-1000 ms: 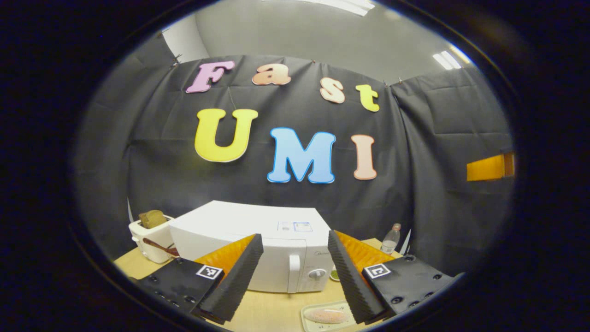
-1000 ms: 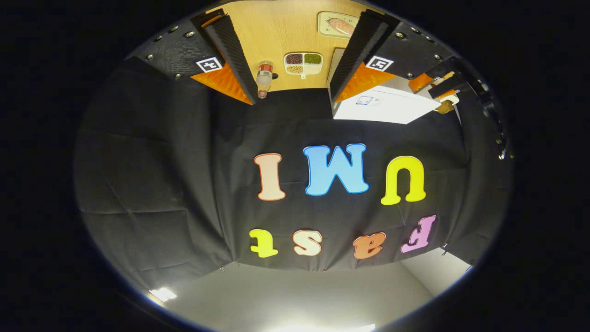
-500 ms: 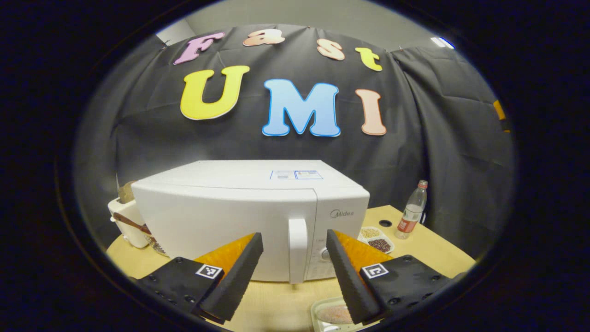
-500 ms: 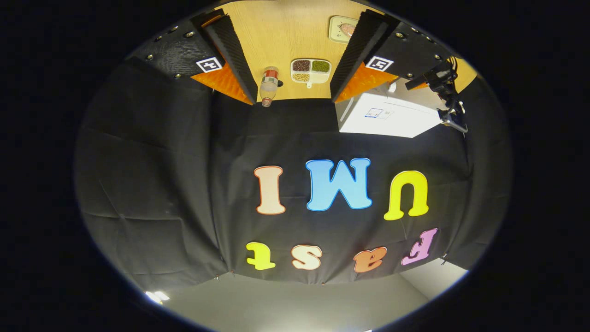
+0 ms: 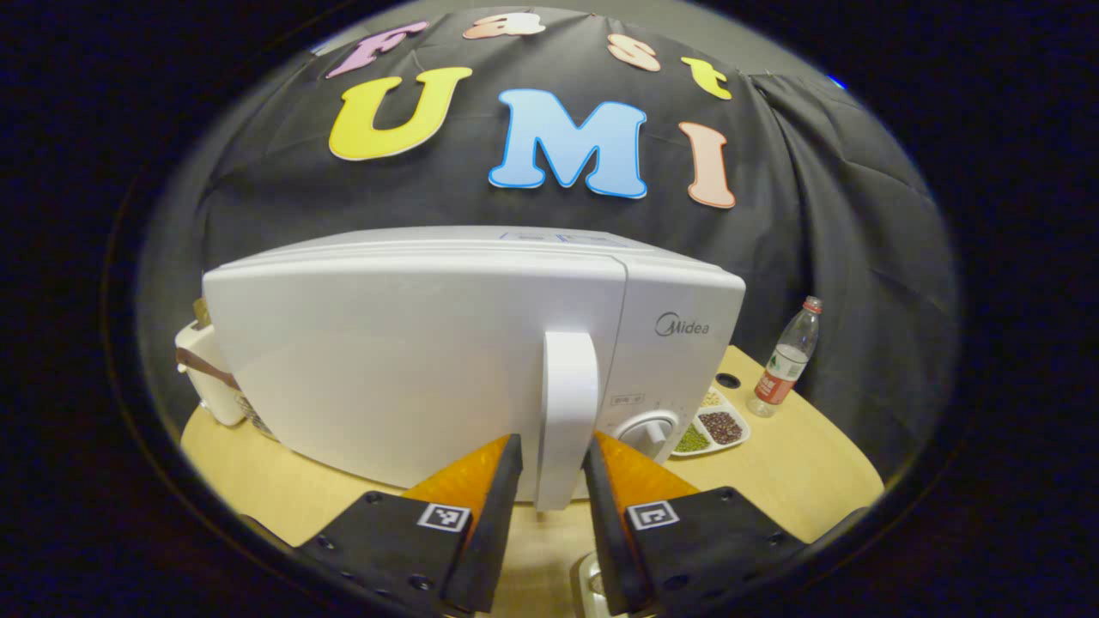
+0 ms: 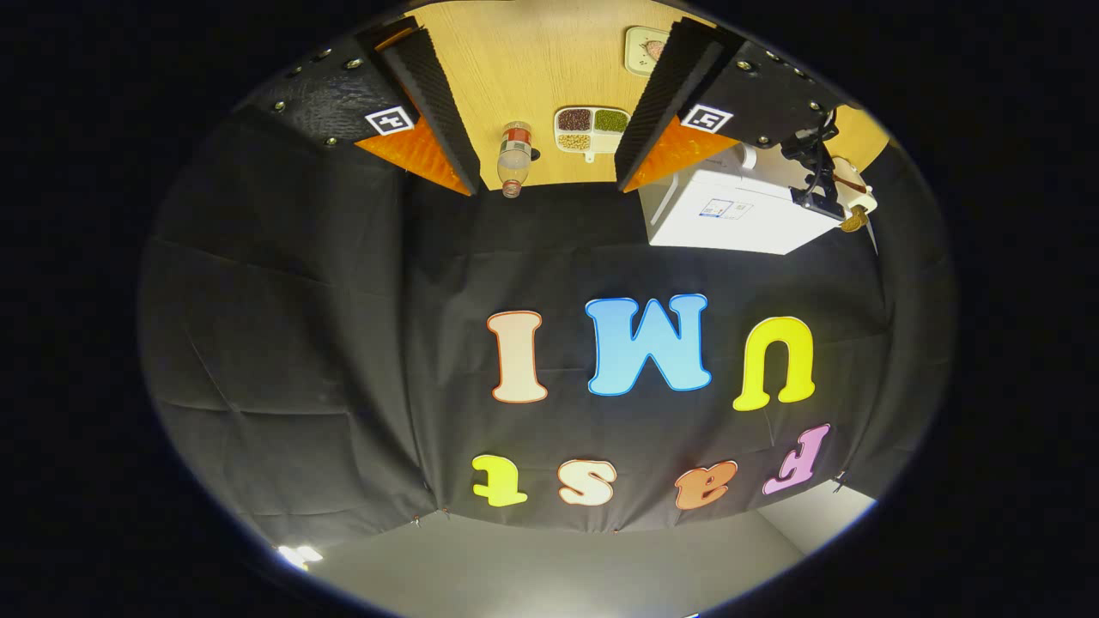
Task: Open the microwave oven with the left hand, put the food in, and close the microwave oven.
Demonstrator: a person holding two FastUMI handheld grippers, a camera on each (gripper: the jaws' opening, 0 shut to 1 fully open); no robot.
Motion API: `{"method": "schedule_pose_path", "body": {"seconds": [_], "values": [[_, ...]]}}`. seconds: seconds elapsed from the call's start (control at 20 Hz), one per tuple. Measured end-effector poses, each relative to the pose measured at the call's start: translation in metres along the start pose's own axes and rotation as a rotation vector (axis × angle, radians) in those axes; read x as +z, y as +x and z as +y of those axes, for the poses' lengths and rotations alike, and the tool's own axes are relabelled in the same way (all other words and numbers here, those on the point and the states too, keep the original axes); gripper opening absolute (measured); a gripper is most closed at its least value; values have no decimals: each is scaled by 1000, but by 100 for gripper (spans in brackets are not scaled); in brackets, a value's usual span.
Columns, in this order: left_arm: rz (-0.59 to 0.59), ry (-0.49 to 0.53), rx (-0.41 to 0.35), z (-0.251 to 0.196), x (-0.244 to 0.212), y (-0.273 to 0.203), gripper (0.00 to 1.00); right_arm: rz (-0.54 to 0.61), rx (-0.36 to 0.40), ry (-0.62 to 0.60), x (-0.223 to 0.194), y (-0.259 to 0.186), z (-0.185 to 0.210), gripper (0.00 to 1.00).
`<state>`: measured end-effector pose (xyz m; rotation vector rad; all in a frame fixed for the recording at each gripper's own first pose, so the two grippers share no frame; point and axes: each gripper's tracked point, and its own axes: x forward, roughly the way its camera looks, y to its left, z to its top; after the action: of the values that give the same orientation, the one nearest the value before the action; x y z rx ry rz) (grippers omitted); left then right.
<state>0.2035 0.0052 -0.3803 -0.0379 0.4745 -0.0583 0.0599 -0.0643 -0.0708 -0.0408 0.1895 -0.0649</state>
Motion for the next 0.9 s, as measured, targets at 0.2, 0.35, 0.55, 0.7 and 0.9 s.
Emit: {"method": "schedule_pose_path", "body": {"seconds": [0.2,0.35,0.55,0.7,0.9], "values": [[10,52,3,1,2,-3,23,-1,5,6,1,-2,4,97],[14,44,18,3,3,-5,19,-6,6,2,0,-4,5,97],[31,40,8,3,1,-5,15,-16,14,1,3,-11,7,97],[43,54,3,2,2,-4,12,-28,13,4,6,-14,6,97],[55,51,3,2,1,-4,13,-25,10,0,6,-18,8,97]]}}
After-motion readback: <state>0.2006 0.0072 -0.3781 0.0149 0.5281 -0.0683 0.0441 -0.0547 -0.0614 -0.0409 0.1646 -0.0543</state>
